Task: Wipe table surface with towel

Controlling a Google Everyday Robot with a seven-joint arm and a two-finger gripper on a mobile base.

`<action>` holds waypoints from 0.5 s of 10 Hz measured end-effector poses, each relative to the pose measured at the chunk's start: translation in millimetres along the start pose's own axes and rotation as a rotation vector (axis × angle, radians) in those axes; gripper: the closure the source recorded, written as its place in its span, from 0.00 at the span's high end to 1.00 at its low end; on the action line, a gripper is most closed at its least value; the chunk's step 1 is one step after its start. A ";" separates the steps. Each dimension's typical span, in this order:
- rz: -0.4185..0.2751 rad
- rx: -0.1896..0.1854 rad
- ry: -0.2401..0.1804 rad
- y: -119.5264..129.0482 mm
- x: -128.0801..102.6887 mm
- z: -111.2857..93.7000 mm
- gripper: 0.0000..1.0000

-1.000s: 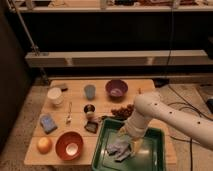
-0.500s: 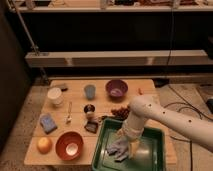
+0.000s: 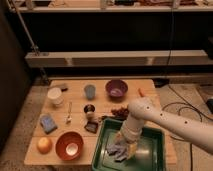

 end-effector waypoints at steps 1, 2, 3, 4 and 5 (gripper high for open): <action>-0.012 0.001 -0.009 0.5 -0.1 0.4 0.36; -0.039 -0.001 -0.037 1.2 -1.3 0.2 0.26; -0.071 -0.008 -0.071 2.6 -2.7 0.5 0.16; -0.098 -0.013 -0.080 2.3 -5.4 0.4 0.06; -0.117 -0.017 -0.083 1.5 -7.8 0.7 0.02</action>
